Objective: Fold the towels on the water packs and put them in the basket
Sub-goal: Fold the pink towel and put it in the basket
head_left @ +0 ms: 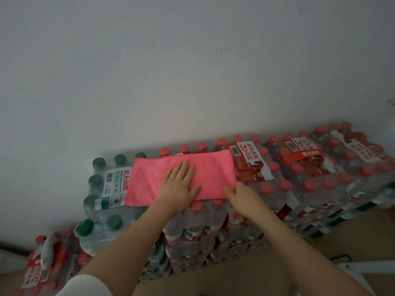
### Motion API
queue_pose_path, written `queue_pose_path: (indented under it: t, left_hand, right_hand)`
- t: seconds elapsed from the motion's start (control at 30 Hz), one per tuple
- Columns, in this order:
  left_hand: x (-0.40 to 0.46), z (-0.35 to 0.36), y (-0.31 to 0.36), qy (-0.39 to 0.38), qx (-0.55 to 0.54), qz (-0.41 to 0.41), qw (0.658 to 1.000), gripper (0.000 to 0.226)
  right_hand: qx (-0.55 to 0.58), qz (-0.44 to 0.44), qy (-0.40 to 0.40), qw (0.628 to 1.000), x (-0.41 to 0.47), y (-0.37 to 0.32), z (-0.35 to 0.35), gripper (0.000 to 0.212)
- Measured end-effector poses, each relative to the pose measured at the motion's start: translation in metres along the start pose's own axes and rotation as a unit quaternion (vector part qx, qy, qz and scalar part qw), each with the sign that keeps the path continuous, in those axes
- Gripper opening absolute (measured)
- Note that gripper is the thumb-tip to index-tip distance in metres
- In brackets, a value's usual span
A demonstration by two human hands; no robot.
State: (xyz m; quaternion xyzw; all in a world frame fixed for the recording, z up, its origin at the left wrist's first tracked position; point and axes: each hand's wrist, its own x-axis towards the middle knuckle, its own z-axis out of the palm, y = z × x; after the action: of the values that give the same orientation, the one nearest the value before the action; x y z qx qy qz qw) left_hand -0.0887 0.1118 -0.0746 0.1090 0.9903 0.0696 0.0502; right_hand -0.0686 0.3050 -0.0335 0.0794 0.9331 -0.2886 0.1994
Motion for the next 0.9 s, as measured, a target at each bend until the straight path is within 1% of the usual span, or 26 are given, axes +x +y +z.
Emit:
queue_pose_path:
  t: [0.03,0.1,0.17,0.23,0.3,0.33,0.37,0.43,0.47,0.5,0.57,0.6,0.63,0.7,0.73,0.77,0.8,0.83,0.87,0.9]
  left_hand:
    - [0.0,0.0,0.0,0.0,-0.001,0.0,1.0,0.094]
    - [0.0,0.0,0.001,-0.007,-0.006,0.003,1.0,0.095]
    - [0.0,-0.001,0.001,-0.017,-0.011,0.005,1.0,0.093]
    - [0.0,-0.003,-0.001,-0.031,-0.016,0.006,0.999,0.084]
    - [0.0,-0.006,-0.005,-0.045,-0.035,0.012,0.998,0.078]
    - [0.001,-0.009,-0.006,-0.051,-0.05,0.016,0.997,0.077]
    - [0.003,-0.011,-0.008,-0.057,-0.067,0.018,0.996,0.077]
    - [0.004,-0.019,-0.01,-0.068,-0.134,0.02,0.988,0.074]
    - [0.004,-0.026,-0.012,-0.066,-0.193,0.017,0.979,0.069]
    - [0.005,-0.03,-0.017,-0.068,-0.265,0.005,0.962,0.062]
    - [0.001,-0.043,-0.026,-0.056,-0.406,-0.029,0.912,0.043]
    - [-0.002,-0.05,-0.031,-0.044,-0.478,-0.051,0.876,0.036]
    - [-0.006,-0.056,-0.037,-0.037,-0.558,-0.075,0.826,0.033]
    - [-0.012,-0.067,-0.053,-0.046,-0.707,-0.108,0.698,0.04]
    - [-0.016,-0.072,-0.063,-0.052,-0.762,-0.134,0.631,0.048]
    - [-0.018,-0.073,-0.075,-0.053,-0.798,-0.174,0.575,0.056]
    - [-0.02,-0.075,-0.086,-0.053,-0.815,-0.217,0.534,0.064]
    - [-0.019,-0.071,-0.099,-0.048,-0.818,-0.254,0.514,0.07]
    - [-0.021,-0.071,-0.105,-0.049,-0.813,-0.278,0.509,0.073]
    - [-0.021,-0.07,-0.11,-0.052,-0.805,-0.295,0.513,0.074]
  right_hand:
    - [0.061,0.009,-0.024,0.998,-0.002,0.0,0.001,0.041]
    - [0.149,-0.012,-0.007,0.989,-0.006,0.002,0.005,0.043]
    - [0.277,-0.012,-0.009,0.961,-0.012,0.0,0.011,0.042]
    - [0.43,0.016,-0.016,0.902,-0.016,-0.004,0.018,0.036]
    - [0.549,0.032,0.019,0.835,-0.014,-0.009,0.021,0.031]
    - [0.589,0.028,0.037,0.807,-0.014,-0.012,0.021,0.03]
    - [0.612,0.014,0.048,0.789,-0.014,-0.017,0.02,0.03]
    - [0.619,-0.033,0.055,0.783,-0.018,-0.031,0.017,0.031]
    - [0.611,-0.063,0.057,0.787,-0.022,-0.04,0.016,0.032]
    - [0.6,-0.093,0.058,0.792,-0.025,-0.05,0.015,0.034]
    - [0.554,-0.17,0.058,0.813,-0.032,-0.072,0.015,0.038]
    - [0.513,-0.213,0.054,0.83,-0.036,-0.084,0.015,0.039]
    - [0.466,-0.253,0.043,0.847,-0.04,-0.095,0.017,0.04]
    - [0.358,-0.314,-0.016,0.879,-0.048,-0.114,0.024,0.039]
    - [0.297,-0.337,-0.062,0.891,-0.05,-0.123,0.029,0.036]
    - [0.235,-0.354,-0.106,0.899,-0.052,-0.13,0.035,0.034]
    - [0.184,-0.357,-0.139,0.905,-0.052,-0.133,0.041,0.031]
    - [0.159,-0.35,-0.147,0.911,-0.051,-0.136,0.047,0.027]
    - [0.162,-0.338,-0.129,0.918,-0.05,-0.138,0.051,0.022]
    - [0.183,-0.322,-0.085,0.925,-0.047,-0.139,0.055,0.02]
